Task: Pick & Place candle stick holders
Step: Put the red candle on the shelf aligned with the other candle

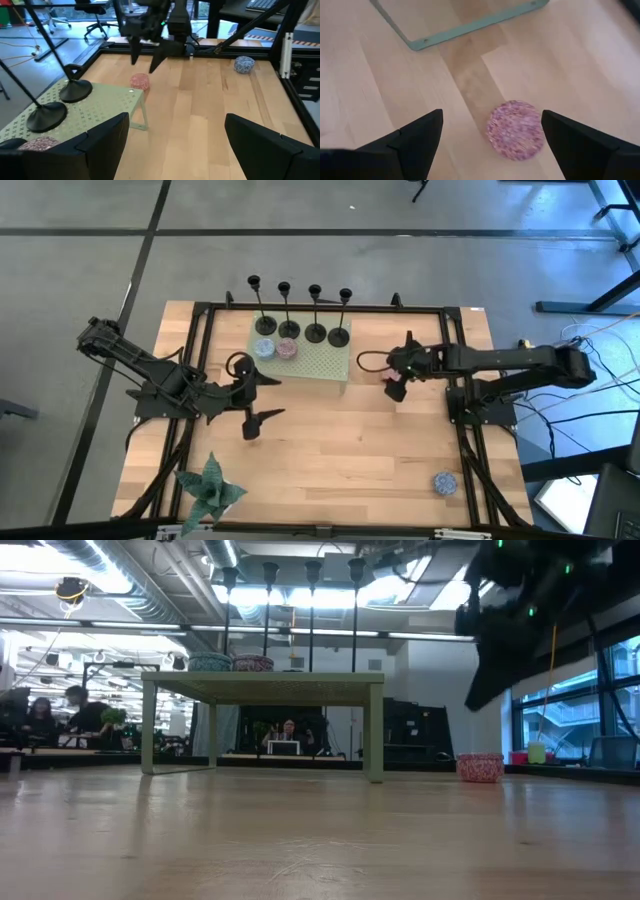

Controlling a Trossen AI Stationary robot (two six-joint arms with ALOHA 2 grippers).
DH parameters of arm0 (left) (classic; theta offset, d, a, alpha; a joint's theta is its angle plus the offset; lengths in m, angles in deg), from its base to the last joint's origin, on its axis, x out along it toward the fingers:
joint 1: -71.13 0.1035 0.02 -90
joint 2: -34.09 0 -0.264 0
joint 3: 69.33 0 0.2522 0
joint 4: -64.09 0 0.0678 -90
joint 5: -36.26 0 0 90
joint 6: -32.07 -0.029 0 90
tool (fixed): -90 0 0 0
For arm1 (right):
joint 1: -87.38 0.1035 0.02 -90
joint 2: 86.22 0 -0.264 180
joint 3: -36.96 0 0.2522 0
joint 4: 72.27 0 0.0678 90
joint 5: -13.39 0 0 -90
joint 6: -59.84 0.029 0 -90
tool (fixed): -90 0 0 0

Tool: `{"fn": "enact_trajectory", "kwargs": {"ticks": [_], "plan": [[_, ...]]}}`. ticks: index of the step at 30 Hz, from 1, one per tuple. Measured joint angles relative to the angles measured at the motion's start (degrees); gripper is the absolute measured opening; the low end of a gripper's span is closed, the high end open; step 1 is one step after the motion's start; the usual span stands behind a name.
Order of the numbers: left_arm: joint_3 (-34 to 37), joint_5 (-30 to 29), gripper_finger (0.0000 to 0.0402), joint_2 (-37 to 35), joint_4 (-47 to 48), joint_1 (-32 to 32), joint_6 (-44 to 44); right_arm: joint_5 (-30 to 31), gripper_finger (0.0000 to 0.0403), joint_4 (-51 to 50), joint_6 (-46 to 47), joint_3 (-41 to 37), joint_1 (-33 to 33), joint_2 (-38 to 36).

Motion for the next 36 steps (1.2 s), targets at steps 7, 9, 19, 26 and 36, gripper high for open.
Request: {"fn": "enact_trajectory", "kwargs": {"ticks": [7, 9, 19, 26, 36], "plan": [[0.00, 3.16, 0.0327, 0.00, 0.01, 0.02, 0.00, -0.90, 0.0342, 13.04, 4.56, -8.00, -6.49, 0.00], [0.00, 3.59, 0.0327, 0.00, -0.01, 0.00, 0.00, -0.92, 0.0342, 13.90, 4.81, -8.99, -7.25, 0.00], [0.00, 3.61, 0.0327, 0.00, -0.02, 0.00, 0.02, 0.61, 0.0342, 14.65, 11.30, -12.26, -7.58, 1.88], [0.00, 3.61, 0.0327, 0.00, -0.07, 0.01, 0.03, -1.07, 0.0342, 18.80, 12.01, -13.64, -7.54, 2.79], [0.00, 3.61, 0.0327, 0.00, -0.24, 0.01, 0.07, -4.00, 0.0342, 18.77, 11.78, -13.64, -6.96, 2.80]]}}
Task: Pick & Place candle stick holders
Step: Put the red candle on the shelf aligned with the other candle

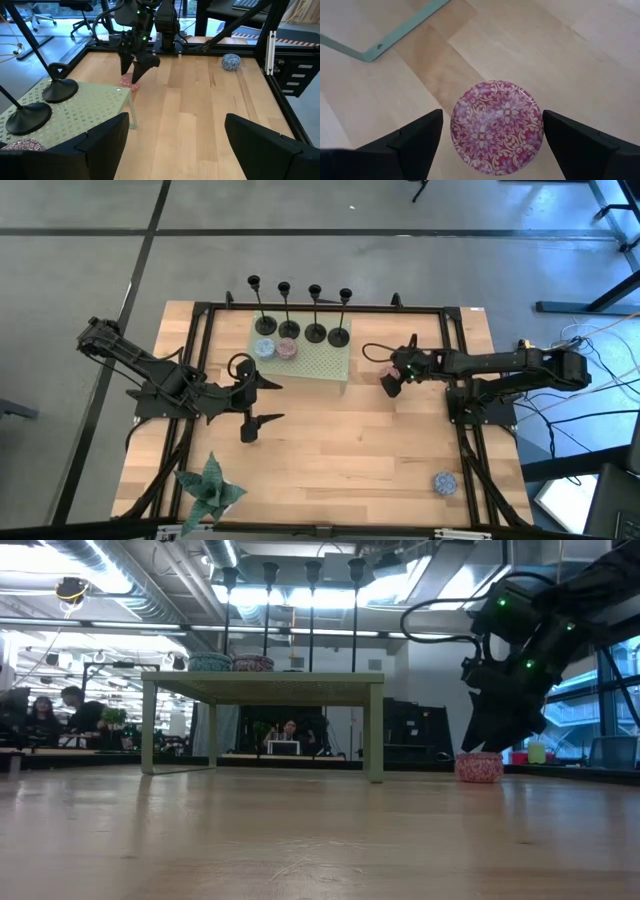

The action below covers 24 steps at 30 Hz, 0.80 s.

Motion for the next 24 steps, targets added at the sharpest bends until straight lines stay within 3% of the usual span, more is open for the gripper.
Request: {"fn": "enact_trajectory", "kwargs": {"ticks": [24], "plan": [[0.00, 0.00, 0.0327, 0.00, 0.02, 0.00, -0.03, 3.13, 0.0342, 1.61, -3.15, -1.62, 7.47, 0.04]]}}
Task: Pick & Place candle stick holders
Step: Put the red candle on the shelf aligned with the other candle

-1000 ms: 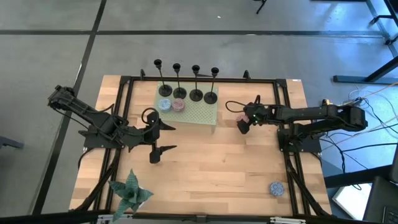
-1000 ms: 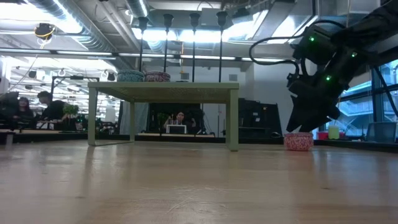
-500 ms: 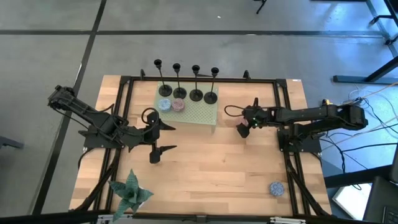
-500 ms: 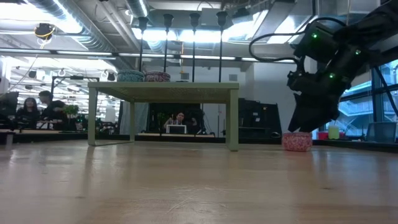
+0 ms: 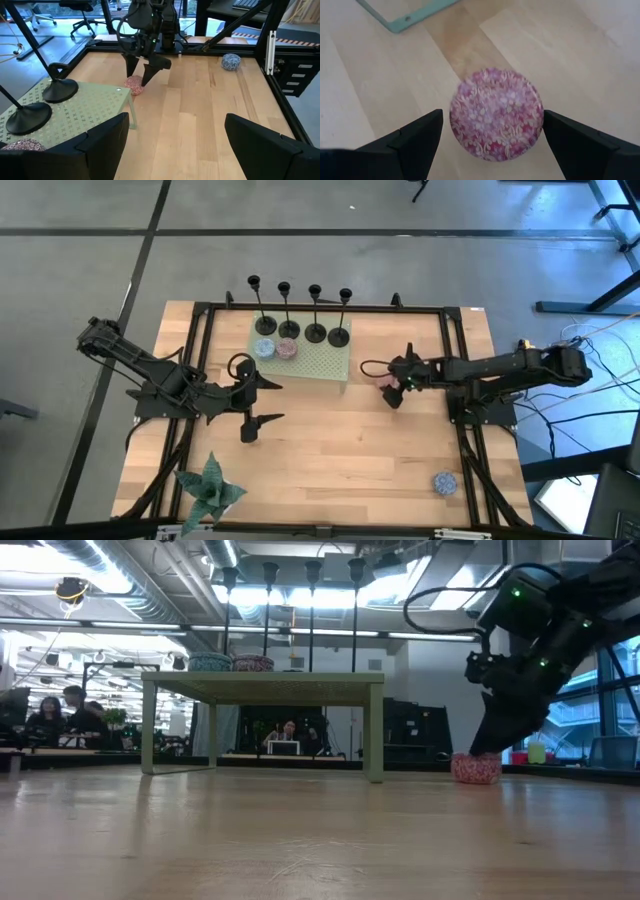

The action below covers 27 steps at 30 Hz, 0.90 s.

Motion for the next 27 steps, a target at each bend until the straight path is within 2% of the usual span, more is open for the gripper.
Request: {"fn": "enact_trajectory", "kwargs": {"ticks": [6, 14, 22, 27], "plan": [[0.00, 0.00, 0.0327, 0.00, 0.00, -0.01, -0.01, 0.01, 0.0342, 0.97, -0.22, -1.14, -0.02, 0.04], [0.00, 0.00, 0.0327, 0.00, 0.00, 0.00, -0.01, -0.01, 0.0338, 1.77, -5.90, -1.11, -0.02, 0.04], [0.00, 0.00, 0.0327, 0.00, 0.00, -0.02, -0.01, -1.41, 0.0277, 1.96, -6.09, -1.11, -0.04, 0.02], [0.00, 0.00, 0.0327, 0.00, 0.02, 0.00, -0.01, -1.62, 0.0269, 2.26, -6.12, -1.11, -0.04, 0.02]]}}
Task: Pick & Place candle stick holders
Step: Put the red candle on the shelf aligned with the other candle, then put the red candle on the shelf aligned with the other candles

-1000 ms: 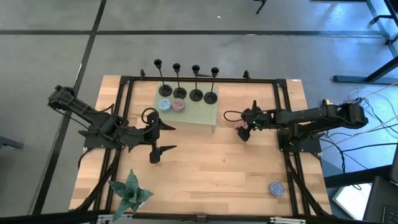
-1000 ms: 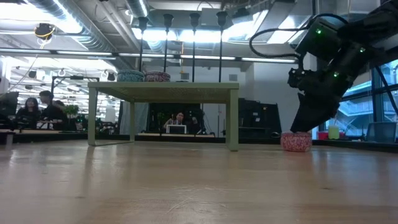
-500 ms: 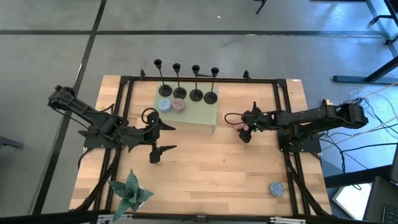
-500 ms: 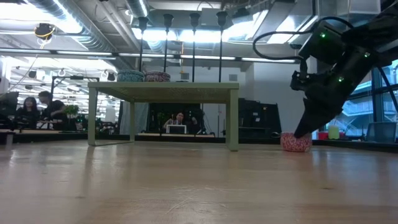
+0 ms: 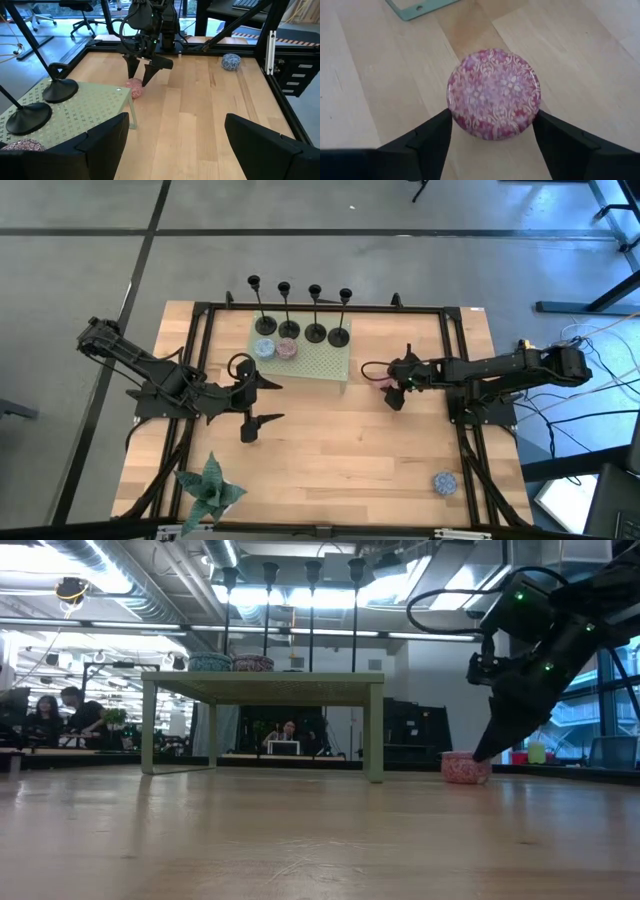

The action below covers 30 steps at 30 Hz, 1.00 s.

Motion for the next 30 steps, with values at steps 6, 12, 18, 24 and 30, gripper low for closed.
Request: {"fn": "enact_trajectory", "kwargs": {"ticks": [6, 12, 18, 24, 30], "plan": [[0.00, 0.49, 0.0327, 0.00, 0.20, 0.01, 0.00, -2.61, 0.0263, 4.09, -1.29, 0.00, 1.30, 0.00], [0.00, 2.14, 0.0327, 0.00, 0.37, 0.01, -0.02, -1.62, 0.0241, 4.37, -1.05, 0.00, 1.49, 0.00], [0.00, 3.45, 0.0327, 0.00, 0.40, 0.01, -0.02, -3.24, 0.0264, 4.53, -1.07, 0.00, 1.49, 0.00], [0.00, 3.45, 0.0327, 0.00, 0.40, 0.01, -0.02, -4.89, 0.0305, 8.99, -2.16, 0.29, 1.51, 0.00], [0.00, 3.45, 0.0327, 0.00, 0.40, 0.00, -0.02, -4.90, 0.0324, 9.41, -8.87, 4.29, 1.49, -0.02]]}}
